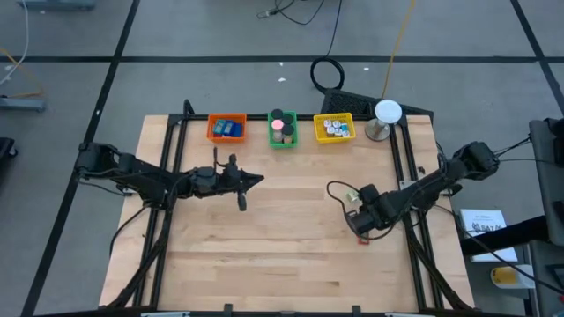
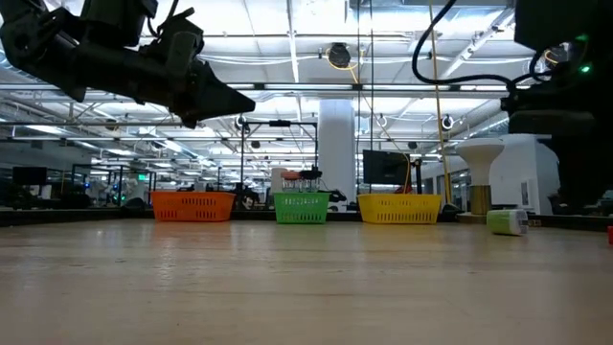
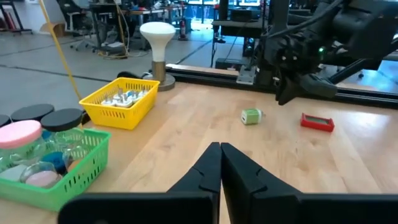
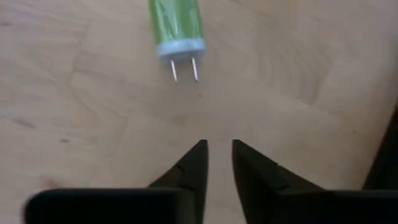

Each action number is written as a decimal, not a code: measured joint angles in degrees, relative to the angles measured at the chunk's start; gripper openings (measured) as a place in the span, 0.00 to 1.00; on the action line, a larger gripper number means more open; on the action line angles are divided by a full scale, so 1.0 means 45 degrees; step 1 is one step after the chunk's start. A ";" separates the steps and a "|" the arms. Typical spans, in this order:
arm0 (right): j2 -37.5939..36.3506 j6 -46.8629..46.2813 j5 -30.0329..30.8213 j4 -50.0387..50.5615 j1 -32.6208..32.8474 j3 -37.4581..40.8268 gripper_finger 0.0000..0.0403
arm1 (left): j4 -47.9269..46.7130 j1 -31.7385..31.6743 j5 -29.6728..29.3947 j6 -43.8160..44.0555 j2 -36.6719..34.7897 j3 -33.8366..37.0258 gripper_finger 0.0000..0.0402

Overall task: Pick & Place Office items
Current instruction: Put the green charger adapter into the yellow bin

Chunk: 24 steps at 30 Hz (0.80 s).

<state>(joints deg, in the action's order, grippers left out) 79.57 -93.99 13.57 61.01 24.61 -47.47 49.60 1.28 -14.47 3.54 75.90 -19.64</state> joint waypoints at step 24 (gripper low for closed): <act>-0.0067 0.4053 0.1010 -0.3984 -0.2232 0.2110 0.24 | -0.0328 0.0077 -0.0123 -0.0192 -0.0005 -0.0010 0.04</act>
<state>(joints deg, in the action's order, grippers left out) 79.26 -75.75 18.12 43.08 14.57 -37.97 48.12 1.63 -15.03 2.68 75.88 -19.68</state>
